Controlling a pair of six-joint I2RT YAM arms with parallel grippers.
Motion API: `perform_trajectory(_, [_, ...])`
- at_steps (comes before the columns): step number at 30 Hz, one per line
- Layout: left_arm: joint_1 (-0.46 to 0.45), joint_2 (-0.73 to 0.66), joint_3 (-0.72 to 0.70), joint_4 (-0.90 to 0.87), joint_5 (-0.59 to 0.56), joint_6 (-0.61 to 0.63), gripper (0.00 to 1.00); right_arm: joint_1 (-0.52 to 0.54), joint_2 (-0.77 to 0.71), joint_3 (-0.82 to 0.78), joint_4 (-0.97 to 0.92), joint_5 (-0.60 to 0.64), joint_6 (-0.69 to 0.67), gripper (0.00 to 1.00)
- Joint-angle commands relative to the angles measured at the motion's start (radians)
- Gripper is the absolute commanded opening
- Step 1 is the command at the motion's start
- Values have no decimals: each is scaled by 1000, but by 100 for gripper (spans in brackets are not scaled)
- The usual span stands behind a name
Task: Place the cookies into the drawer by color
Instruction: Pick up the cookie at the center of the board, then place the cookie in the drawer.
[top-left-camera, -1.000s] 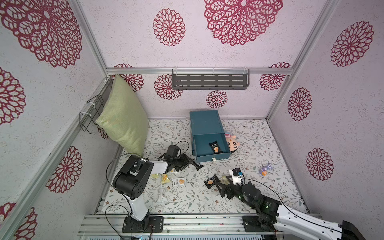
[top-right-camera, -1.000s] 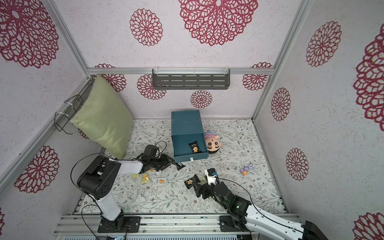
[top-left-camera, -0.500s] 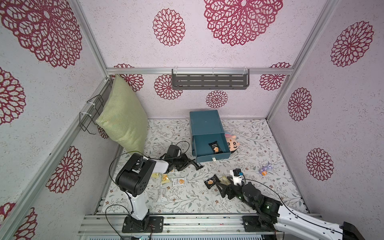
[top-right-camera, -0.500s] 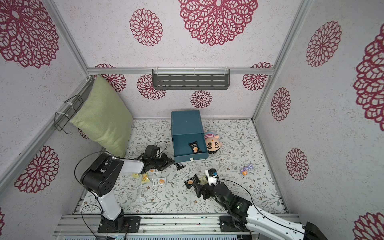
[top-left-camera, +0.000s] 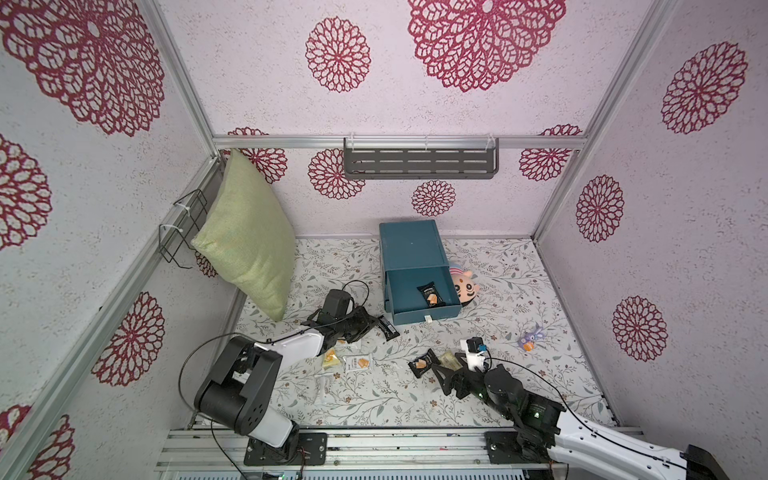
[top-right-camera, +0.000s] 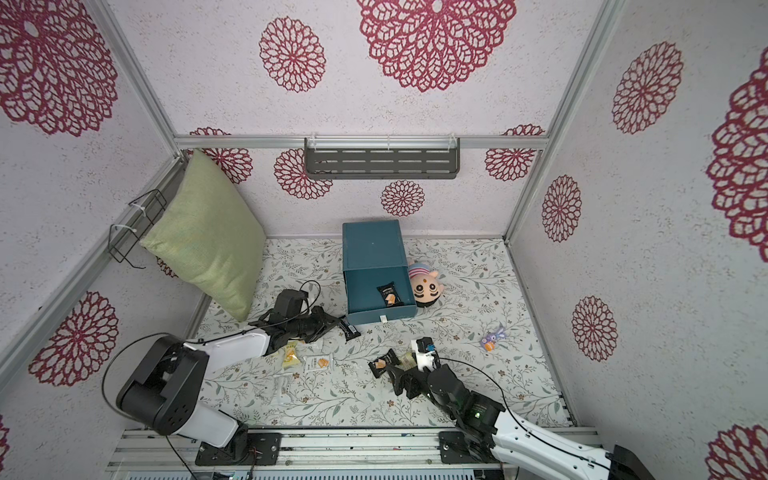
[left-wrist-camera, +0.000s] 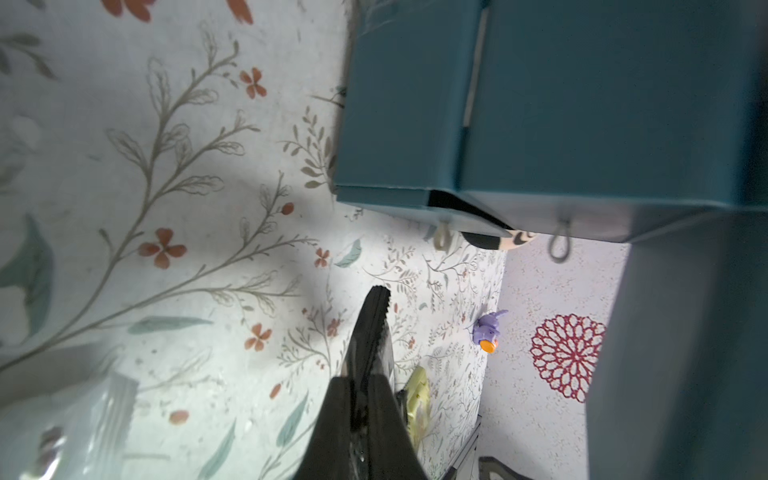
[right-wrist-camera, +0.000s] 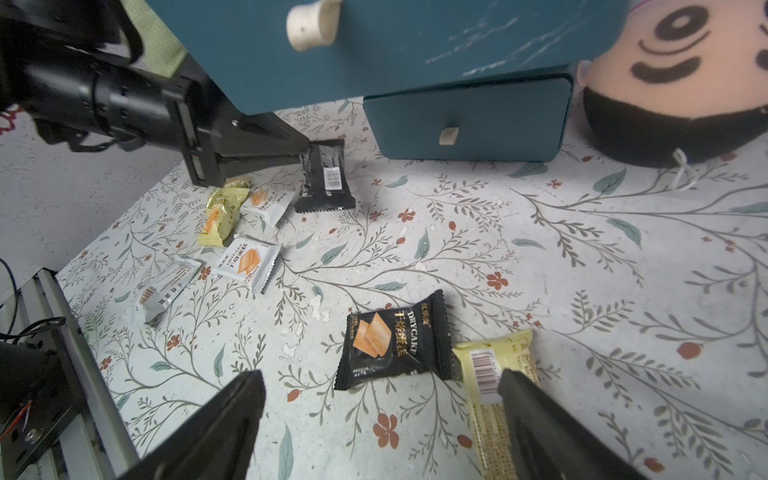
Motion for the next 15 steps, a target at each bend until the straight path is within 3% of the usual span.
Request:
perform_trajectory(1, [10,-111,10,-183,-81,71,0,8,-3,32,4,17,9,95])
perform_trajectory(8, [16,-343,60,-425,-183,126,0,8,23,38,22,8,4,95])
perform_trajectory(15, [16,-490,168,-551,-199,155,0,9,33,44,29,0,7,95])
